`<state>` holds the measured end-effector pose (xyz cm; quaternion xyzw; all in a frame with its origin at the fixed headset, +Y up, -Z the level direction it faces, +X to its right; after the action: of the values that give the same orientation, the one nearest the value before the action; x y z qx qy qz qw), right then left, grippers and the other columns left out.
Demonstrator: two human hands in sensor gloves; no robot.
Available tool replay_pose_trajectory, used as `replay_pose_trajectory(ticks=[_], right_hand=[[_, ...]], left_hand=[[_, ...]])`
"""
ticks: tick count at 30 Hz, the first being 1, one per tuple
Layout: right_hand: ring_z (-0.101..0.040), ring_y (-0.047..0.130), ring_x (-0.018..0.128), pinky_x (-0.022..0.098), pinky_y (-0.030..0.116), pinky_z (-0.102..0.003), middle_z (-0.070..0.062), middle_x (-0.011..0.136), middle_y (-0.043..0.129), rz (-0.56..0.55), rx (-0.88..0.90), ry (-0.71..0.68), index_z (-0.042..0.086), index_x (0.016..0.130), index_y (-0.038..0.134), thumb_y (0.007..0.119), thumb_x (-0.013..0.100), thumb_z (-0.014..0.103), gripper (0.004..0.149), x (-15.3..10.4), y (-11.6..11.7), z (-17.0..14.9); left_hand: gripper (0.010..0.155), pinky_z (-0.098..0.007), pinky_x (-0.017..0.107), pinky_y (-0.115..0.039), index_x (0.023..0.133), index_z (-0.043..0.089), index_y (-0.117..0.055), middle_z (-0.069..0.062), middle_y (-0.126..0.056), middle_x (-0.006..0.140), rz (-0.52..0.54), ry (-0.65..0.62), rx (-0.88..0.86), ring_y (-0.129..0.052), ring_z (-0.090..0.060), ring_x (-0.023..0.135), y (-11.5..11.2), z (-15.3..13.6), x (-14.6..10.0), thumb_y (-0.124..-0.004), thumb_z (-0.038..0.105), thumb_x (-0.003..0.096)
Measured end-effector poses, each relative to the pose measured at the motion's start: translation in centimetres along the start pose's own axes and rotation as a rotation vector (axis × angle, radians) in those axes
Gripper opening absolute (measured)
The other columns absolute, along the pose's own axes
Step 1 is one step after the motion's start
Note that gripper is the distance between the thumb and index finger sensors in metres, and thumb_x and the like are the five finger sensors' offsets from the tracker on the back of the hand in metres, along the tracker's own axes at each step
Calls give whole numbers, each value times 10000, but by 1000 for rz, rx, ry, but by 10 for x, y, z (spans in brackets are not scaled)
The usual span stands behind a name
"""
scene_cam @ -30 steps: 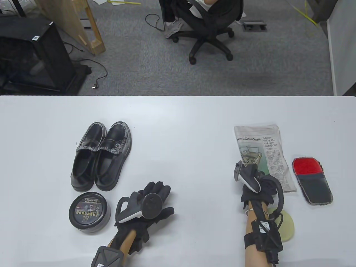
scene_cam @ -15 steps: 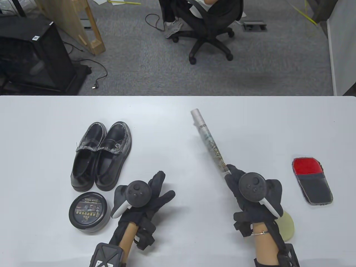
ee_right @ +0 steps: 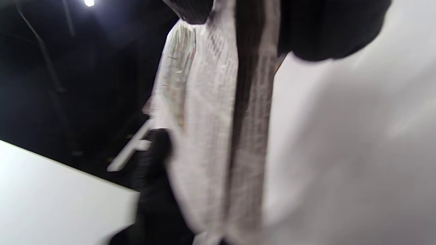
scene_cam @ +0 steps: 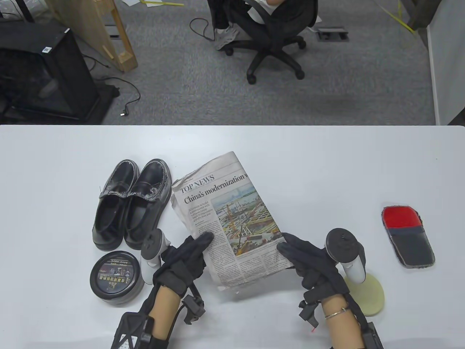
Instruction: Dip and apply leather care cream with polishing sponge on shoes
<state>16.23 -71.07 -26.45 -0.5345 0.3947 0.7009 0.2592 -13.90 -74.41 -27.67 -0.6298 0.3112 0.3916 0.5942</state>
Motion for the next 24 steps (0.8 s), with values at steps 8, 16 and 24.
replay_pose_trajectory(ticks=[8, 16, 24], right_hand=[[-609, 484, 1030, 708, 576, -645, -371, 1180, 299, -35, -386, -321, -44, 1170, 49, 517, 578, 618, 1004, -22, 58, 72], [-511, 661, 991, 697, 720, -485, -347, 1145, 382, -42, -326, -379, -46, 1127, 56, 583, 610, 474, 903, -25, 68, 74], [-532, 647, 981, 681, 730, -475, -350, 1119, 398, 76, -125, -385, -50, 1128, 172, 538, 655, 229, 660, -23, 67, 73]], left_hand=[[618, -572, 762, -606, 1210, 161, -199, -214, -445, 1243, -62, -50, 197, -609, -398, 1077, -30, 18, -1, -486, 420, 728], [675, -674, 772, -456, 1229, 188, -197, -228, -115, 1274, -234, -123, 355, -264, -510, 1114, -70, 33, -6, -490, 499, 706], [824, -638, 783, -459, 1190, 131, -52, -295, -10, 1219, -175, -67, 452, -152, -534, 1074, -74, 30, -3, -602, 483, 688]])
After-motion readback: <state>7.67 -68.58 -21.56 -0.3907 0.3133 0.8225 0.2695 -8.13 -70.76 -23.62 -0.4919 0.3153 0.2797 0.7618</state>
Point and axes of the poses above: the tracker on the back of each hand, its own z axis roughly to the thumb side, its own x axis roughly from the wrist to the fingertips, y = z × x, the point moved 3 cm from there along x, roughly from the wrist to the fingertips
